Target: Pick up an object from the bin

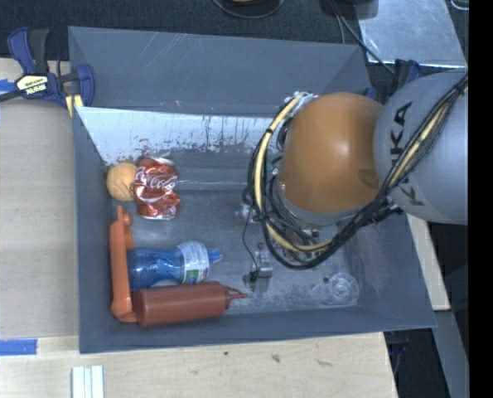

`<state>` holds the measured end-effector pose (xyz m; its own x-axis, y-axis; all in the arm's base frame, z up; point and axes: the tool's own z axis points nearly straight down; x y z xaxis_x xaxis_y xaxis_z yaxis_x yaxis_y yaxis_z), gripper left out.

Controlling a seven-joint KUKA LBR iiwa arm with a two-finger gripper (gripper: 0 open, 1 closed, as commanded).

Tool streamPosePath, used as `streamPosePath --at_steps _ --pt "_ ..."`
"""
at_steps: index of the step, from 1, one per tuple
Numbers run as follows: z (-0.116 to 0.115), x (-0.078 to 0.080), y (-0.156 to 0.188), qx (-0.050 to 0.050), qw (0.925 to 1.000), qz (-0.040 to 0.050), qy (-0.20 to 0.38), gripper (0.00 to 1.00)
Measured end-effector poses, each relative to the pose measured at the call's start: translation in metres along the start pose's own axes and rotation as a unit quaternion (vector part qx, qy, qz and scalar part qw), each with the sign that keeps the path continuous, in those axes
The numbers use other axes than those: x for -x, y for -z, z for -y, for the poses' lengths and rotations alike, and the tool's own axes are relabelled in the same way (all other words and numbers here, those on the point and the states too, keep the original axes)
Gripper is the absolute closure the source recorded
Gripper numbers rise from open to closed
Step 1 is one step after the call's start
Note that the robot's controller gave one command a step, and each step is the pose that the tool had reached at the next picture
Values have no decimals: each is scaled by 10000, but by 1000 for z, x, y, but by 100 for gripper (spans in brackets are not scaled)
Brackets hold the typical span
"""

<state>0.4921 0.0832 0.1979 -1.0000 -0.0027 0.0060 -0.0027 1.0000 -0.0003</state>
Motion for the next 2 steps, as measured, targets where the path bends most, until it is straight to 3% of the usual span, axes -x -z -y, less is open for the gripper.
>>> streamPosePath --at_steps 1,2 --pt "1 2 5 5 10000 43 -16 0" --pt "-54 67 -83 -6 9987 23 512 0"
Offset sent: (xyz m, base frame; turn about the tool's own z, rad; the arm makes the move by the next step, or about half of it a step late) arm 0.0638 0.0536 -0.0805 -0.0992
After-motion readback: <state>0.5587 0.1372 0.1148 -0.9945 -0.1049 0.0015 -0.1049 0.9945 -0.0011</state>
